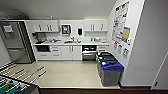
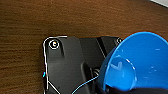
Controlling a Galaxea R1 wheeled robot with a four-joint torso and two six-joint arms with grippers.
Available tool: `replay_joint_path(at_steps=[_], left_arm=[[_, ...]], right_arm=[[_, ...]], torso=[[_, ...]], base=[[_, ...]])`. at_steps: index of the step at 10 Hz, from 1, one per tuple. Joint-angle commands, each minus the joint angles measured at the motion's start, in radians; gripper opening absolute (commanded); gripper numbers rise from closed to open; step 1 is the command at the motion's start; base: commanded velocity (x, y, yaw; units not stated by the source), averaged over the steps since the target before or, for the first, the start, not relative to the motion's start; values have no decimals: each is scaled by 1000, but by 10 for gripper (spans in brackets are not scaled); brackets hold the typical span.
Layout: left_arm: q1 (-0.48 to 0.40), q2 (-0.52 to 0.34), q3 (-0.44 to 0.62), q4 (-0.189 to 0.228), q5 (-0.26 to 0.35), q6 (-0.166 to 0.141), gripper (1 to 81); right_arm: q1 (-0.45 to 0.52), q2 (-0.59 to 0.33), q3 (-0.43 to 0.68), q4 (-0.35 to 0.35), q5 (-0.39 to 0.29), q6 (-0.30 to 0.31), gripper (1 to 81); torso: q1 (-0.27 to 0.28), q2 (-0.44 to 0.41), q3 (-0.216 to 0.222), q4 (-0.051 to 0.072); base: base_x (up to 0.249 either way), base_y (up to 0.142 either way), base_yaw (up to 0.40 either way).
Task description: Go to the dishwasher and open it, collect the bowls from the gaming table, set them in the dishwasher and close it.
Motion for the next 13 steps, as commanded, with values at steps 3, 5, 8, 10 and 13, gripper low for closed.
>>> replay_joint_path(at_steps=[3, 5, 8, 10, 13], left_arm=[[-38, -36, 11, 16, 24, 4, 10], [-38, -36, 11, 16, 24, 3, 10], [-38, -38, 11, 16, 24, 4, 10], [-38, -35, 11, 15, 24, 4, 10], [-38, -22, 7, 2, 21, 3, 10]], right_arm=[[34, -15, -1, -8, -27, -2, 10], [34, -15, -1, -8, -27, -2, 10], [34, -15, 1, -8, -27, -2, 10], [36, -15, 2, -8, -27, -2, 10], [38, -12, 2, 3, -25, -2, 10]], torso=[[0, 0, 0, 0], [0, 0, 0, 0], [0, 0, 0, 0], [0, 0, 0, 0], [0, 0, 0, 0]], base=[[197, 0, 0], [197, 0, 0], [197, 0, 0], [197, 0, 0], [197, 0, 0]])
